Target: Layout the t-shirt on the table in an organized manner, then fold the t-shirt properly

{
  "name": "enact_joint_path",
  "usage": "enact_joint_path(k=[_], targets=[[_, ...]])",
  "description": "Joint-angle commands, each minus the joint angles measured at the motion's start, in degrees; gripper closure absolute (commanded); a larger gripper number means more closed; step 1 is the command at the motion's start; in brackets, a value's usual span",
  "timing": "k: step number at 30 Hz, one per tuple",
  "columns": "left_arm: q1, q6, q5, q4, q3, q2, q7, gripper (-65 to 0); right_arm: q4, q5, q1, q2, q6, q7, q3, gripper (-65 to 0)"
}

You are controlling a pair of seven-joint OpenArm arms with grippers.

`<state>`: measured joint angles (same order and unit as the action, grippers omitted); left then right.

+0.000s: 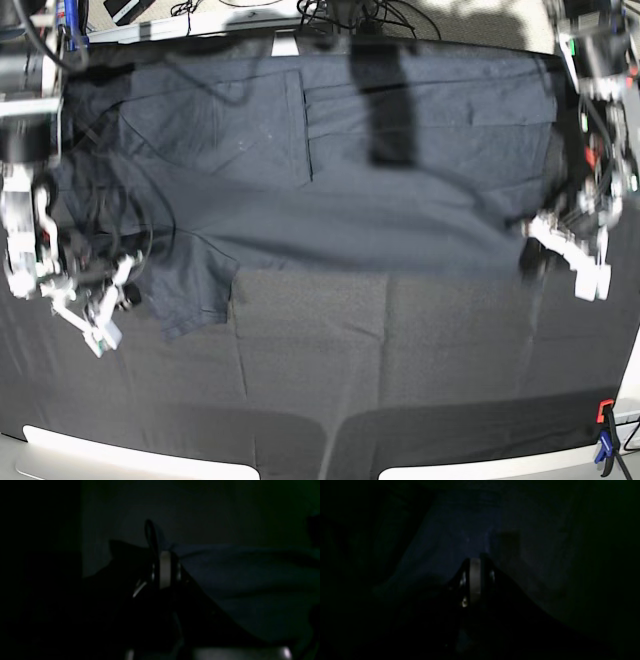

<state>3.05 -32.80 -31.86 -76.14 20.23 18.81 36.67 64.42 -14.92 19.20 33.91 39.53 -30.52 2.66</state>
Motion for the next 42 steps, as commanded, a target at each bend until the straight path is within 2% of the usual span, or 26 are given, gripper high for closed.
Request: enact_joint_path(k=[1, 8, 11, 12, 15, 17, 22, 27, 33, 36, 38, 42], targets=[[0.66, 0.04, -1.2, -2.27, 0.72, 0.85, -2.01, 0.0, 2.75, -1.29, -0.09, 1.18, 0.47, 1.4, -2.43, -2.0], [-0.37, 0.02, -1.44, -5.27, 2.56, -0.48, -1.75, 0.0, 15.13, -5.31, -10.36, 1.18, 0.47, -0.07, -14.08, -2.0], [-0.39, 0.02, -1.44, -5.27, 2.56, -1.18, -1.75, 0.0, 15.98, -7.74, -11.39, 1.22, 0.47, -1.62, -16.87, -3.8], [-0.37, 0.02, -1.44, -5.27, 2.56, -1.51, -1.77, 0.0, 15.69, -9.4, -11.23, 1.33, 0.47, -1.86, -17.14, -7.8], [-0.39, 0.02, -1.44, -5.27, 2.56, -2.29, -1.75, 0.0, 14.75, -12.81, -9.64, 1.16, 0.47, -2.21, -16.7, -25.5], [-0.39, 0.0, -1.42, -5.27, 2.56, -2.58, -1.53, 0.0, 13.99, -12.74, -8.09, 1.18, 0.47, -3.23, -15.54, -30.6], [-0.39, 0.02, -1.4, -5.27, 2.56, -2.6, -1.53, 0.0, 7.02, -12.79, -1.46, 1.18, 0.04, -7.19, -10.97, -30.7], [-0.37, 0.0, -1.27, -5.27, 2.56, -2.6, -1.55, 0.0, -7.91, -12.81, 9.97, 1.11, -1.62, -13.27, -3.85, -30.6], [-0.37, 0.02, -1.2, -5.27, 2.56, -2.6, -1.51, 0.0, -25.75, -14.01, 21.55, 0.04, -1.6, -16.48, 3.37, -30.6], [-0.37, 0.02, -1.2, -5.27, 2.56, -2.6, -1.46, 0.0, -32.81, -13.42, 24.74, -1.16, -1.64, -16.7, 5.27, -30.6], [-0.37, 0.02, -1.2, -5.27, 2.56, -2.6, -1.09, 0.0, -36.39, -13.44, 25.81, -2.14, -3.45, -16.65, 5.6, -30.6], [-0.37, 0.0, -1.2, -5.27, 2.56, -2.6, -0.66, 0.0, -38.03, -13.4, 25.73, -4.11, -4.68, -16.85, 5.62, -30.6]])
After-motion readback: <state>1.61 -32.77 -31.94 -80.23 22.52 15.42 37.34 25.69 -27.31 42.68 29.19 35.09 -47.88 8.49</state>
